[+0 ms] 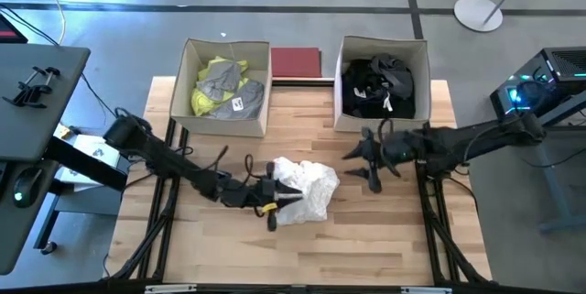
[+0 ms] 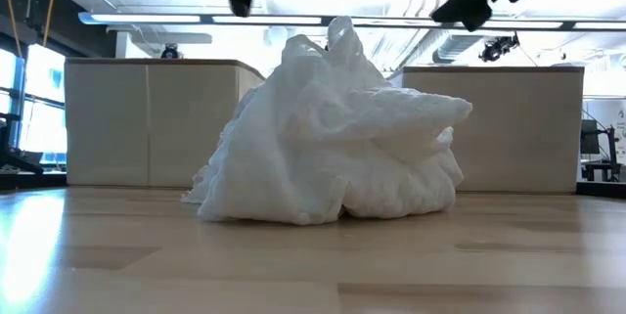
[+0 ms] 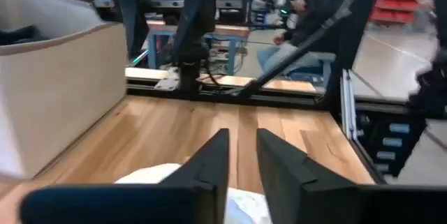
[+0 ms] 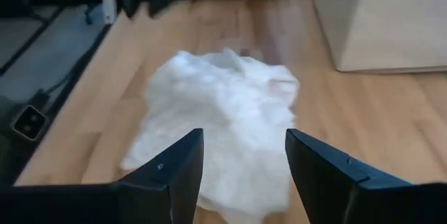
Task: Sort clothes
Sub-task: Put the white blouse into the left brown laundry organizer
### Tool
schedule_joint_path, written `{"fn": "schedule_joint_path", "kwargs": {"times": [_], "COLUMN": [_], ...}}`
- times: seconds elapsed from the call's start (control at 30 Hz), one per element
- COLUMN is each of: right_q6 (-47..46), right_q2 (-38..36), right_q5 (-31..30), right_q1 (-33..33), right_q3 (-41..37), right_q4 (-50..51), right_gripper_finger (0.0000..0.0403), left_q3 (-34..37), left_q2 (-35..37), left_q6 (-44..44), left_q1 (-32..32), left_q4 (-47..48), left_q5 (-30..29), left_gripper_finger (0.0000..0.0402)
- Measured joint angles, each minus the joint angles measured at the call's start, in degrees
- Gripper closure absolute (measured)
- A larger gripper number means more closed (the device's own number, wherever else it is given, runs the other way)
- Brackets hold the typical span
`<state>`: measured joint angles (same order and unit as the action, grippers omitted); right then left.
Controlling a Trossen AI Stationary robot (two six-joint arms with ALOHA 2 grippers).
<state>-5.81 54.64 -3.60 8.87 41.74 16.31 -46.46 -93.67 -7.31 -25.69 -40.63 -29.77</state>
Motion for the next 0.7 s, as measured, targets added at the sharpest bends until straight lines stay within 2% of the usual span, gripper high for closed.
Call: {"fn": "schedule_joint_path", "kwargs": {"times": [0.2,0.3,0.4,0.57,0.7], "right_q6": [-3.9,-5.4,-7.2,-10.5,-10.8], "right_q2": [0.1,0.1,0.1,0.1,0.1], "right_q5": [-6.2,-9.0,-10.0,-10.3,-12.5], "right_q1": [8.1,10.4,11.7,13.2,14.6], "right_q3": [-6.7,-9.5,-11.5,-12.6,-12.6], "right_q4": [-9.9,-14.8,-18.2,-19.5,-20.3], "right_gripper_finger": [0.0208,0.0208,0.0208,0.0208,0.0208], "left_q3": [0.0,0.0,0.0,-0.2,-0.5], "left_q2": [-4.5,-5.7,-7.6,-13.6,-17.8], "left_q6": [2.5,-0.6,-7.1,-15.1,-16.7], "left_q1": [4.4,7.0,9.0,10.3,9.9], "left_q4": [-3.3,1.7,8.7,16.9,17.3], "left_q5": [1.5,1.8,5.1,10.8,10.5], "left_gripper_finger": [0.0241,0.0187,0.0147,0.0132,0.0165]}}
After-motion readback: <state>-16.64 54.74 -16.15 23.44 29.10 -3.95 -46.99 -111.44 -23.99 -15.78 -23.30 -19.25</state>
